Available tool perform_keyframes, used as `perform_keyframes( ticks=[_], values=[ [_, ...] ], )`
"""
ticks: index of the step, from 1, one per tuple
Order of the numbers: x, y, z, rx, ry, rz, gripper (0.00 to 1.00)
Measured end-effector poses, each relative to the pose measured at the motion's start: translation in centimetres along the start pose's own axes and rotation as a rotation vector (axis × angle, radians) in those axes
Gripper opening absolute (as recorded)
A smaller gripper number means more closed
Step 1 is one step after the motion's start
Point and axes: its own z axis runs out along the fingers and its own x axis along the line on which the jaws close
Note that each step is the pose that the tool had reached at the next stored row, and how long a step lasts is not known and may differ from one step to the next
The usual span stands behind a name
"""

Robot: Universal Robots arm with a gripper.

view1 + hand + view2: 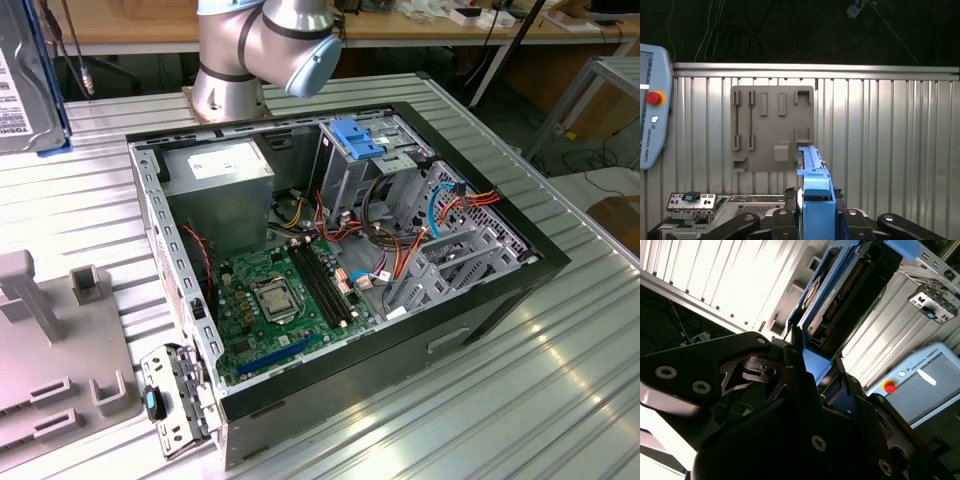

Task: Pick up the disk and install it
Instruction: 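Pick up the disk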

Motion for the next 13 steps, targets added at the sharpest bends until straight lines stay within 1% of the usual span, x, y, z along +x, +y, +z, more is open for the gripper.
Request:
perform_keyframes(
  ticks=[1, 3, 5, 7, 9, 13],
  values=[
    [0.01, -0.57, 0.02, 0.0, -0.0001, 0.0, 0.37],
    [0.01, -1.02, 0.03, -0.0002, 0.0, 0.0, 0.37],
    [0.01, -1.97, 0.05, -0.0006, 0.0, 0.0, 0.37],
    [0.01, -2.65, 0.07, -0.0006, -0.0001, 0.0, 0.37],
    [0.02, -3.64, 0.09, -0.0009, -0.0001, 0.0, 0.37],
    [0.03, -4.86, 0.12, -0.0014, 0.0, 0.0, 0.37]
  ],
)
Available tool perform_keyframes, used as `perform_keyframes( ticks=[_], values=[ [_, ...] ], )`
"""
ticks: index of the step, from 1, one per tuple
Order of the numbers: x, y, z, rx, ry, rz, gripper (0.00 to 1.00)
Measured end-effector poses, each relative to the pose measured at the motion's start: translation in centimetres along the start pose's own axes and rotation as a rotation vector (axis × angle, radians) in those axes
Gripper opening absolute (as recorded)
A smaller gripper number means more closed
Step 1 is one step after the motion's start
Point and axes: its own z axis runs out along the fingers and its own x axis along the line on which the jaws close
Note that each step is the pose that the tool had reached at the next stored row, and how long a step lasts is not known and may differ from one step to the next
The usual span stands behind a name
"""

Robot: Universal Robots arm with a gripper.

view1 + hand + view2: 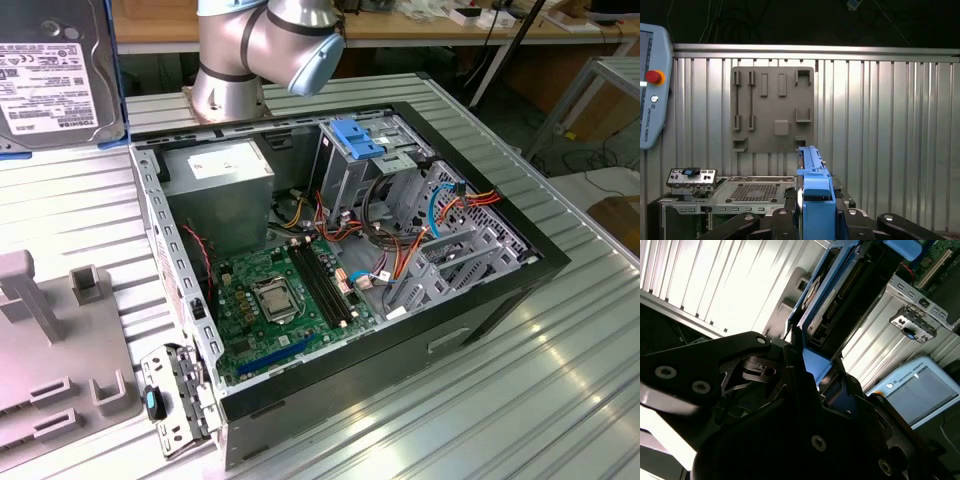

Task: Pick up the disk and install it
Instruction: 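Pick up the disk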

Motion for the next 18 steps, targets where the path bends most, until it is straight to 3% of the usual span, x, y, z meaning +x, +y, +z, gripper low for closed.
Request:
perform_keyframes(
  ticks=[10, 18],
  values=[
    [0.02, -3.18, 0.07, -0.0008, 0.0, 0.0, 0.37],
    [0.03, -6.58, 0.15, -0.0017, 0.0, 0.0, 0.37]
  ],
)
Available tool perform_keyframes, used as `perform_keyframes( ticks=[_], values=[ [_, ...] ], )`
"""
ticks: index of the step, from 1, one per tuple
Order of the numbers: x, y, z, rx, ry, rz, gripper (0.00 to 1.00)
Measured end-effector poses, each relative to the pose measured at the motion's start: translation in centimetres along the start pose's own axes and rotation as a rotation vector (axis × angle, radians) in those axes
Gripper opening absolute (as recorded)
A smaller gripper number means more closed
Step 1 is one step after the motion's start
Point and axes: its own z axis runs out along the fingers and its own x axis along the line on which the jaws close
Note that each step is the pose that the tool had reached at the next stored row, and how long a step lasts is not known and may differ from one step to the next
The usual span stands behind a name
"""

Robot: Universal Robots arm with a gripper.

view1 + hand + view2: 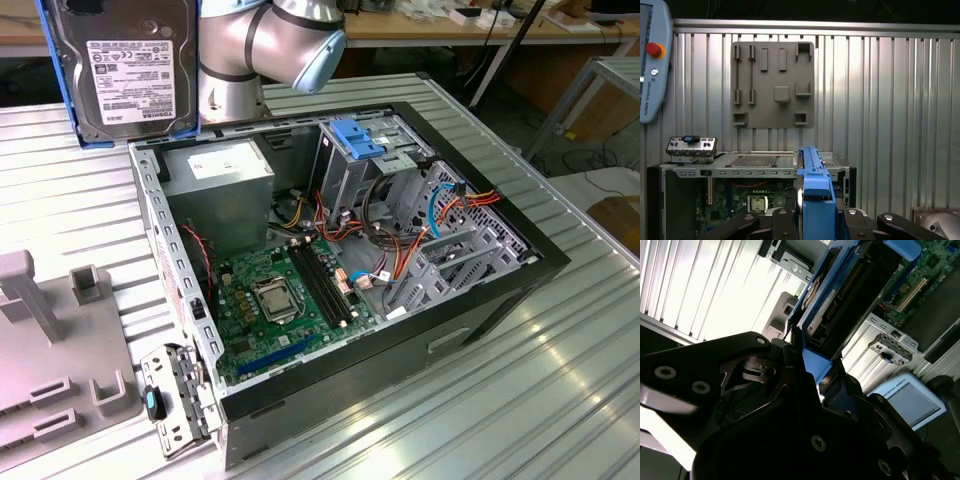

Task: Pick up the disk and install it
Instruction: 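Pick up the disk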

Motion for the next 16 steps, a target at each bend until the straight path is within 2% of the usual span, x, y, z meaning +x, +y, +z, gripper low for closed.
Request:
perform_keyframes(
  ticks=[7, 11, 16],
  values=[
    [0.01, -2.23, 0.04, -0.0006, 0.0, 0.0, 0.37],
    [0.02, -3.86, 0.09, -0.0007, -0.0002, 0.0, 0.37],
    [0.02, -4.91, 0.1, -0.0008, 0.0, 0.0, 0.37]
  ],
)
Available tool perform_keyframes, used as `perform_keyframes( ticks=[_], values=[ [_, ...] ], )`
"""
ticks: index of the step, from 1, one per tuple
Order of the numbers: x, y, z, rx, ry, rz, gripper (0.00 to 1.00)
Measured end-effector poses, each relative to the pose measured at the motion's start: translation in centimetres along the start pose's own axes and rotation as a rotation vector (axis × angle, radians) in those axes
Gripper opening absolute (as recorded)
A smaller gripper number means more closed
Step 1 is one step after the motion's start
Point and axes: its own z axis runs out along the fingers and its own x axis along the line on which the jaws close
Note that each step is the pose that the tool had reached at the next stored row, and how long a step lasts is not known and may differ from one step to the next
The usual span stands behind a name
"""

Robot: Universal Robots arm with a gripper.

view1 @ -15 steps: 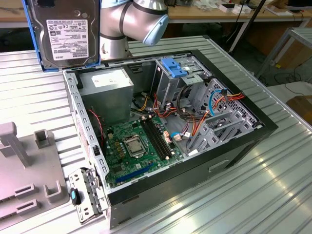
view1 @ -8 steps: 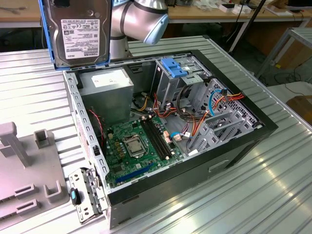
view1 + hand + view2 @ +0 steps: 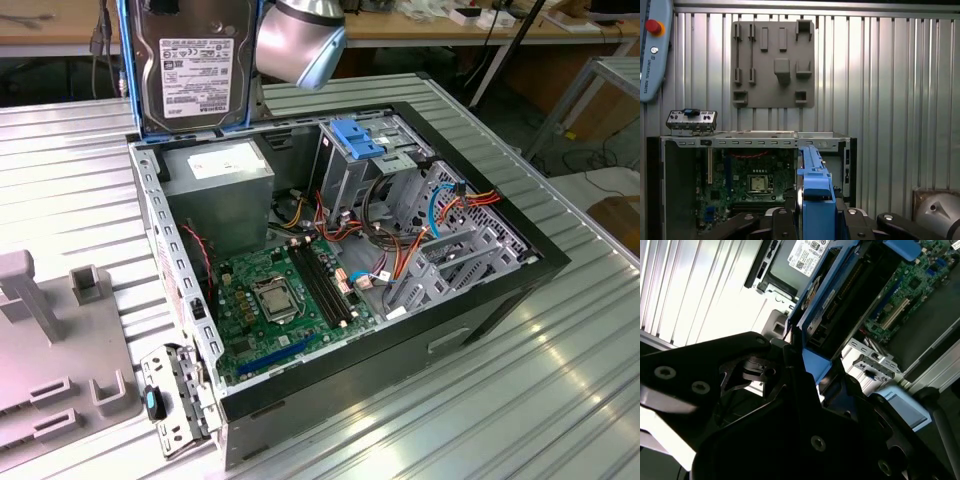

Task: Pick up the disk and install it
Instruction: 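Pick up the disk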

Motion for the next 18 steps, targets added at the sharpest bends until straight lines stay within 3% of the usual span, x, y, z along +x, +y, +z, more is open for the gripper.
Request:
perform_keyframes(
  ticks=[2, 7, 9, 13, 16, 18],
  values=[
    [0.01, -0.61, 0.02, 0.0, -0.0001, 0.0, 0.37],
    [0.02, -3.14, 0.07, 0.0, 0.0001, 0.0, 0.37],
    [0.02, -3.86, 0.09, 0.0, 0.0, 0.001, 0.37],
    [0.03, -4.99, 0.14, 0.0001, 0.0, 0.001, 0.37],
    [0.03, -6.2, 0.21, 0.0002, 0.0001, 0.001, 0.37],
    [0.04, -6.51, 0.21, 0.0065, 0.0002, 0.001, 0.37]
  ],
)
